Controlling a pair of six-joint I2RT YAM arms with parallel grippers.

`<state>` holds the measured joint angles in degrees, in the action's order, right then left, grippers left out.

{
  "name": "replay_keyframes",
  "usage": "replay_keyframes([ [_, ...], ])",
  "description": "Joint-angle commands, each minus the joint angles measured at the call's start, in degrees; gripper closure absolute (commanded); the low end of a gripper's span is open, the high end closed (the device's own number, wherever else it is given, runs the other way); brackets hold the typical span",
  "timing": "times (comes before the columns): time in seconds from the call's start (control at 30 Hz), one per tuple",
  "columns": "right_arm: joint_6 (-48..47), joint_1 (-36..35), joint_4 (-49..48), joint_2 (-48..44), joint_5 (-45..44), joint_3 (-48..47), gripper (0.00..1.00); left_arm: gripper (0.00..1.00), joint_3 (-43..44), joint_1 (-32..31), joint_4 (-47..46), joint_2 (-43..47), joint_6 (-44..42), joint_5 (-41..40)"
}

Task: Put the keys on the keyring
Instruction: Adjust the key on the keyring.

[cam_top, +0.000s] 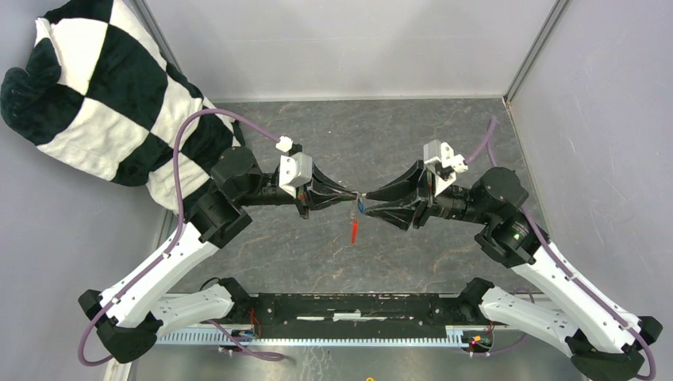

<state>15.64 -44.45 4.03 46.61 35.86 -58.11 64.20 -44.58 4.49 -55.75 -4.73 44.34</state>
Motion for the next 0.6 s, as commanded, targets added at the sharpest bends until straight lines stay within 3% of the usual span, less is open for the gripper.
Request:
replay_keyframes([
  [0.0, -1.2, 0.4, -9.2, 0.6, 5.1, 0.2, 0.57, 0.98, -0.3, 0.3, -3.5, 1.0, 2.9, 3.3],
  [0.17, -2.6, 0.3, -10.8, 2.3, 9.0, -0.7, 0.59, 0.98, -0.3, 0.3, -3.6, 0.9, 3.5, 4.4],
  [0.33, -3.1, 0.4, -10.5, 4.1, 10.8, -1.2, 0.69, 0.98, -0.2, 0.3, -3.5, 0.9, 3.4, 5.4],
  [0.57, -5.8, 0.8, -6.5, 4.4, 8.6, -2.5, 0.66, 0.98, -0.1, 0.3, -2.7, 1.2, 2.6, 6.5],
])
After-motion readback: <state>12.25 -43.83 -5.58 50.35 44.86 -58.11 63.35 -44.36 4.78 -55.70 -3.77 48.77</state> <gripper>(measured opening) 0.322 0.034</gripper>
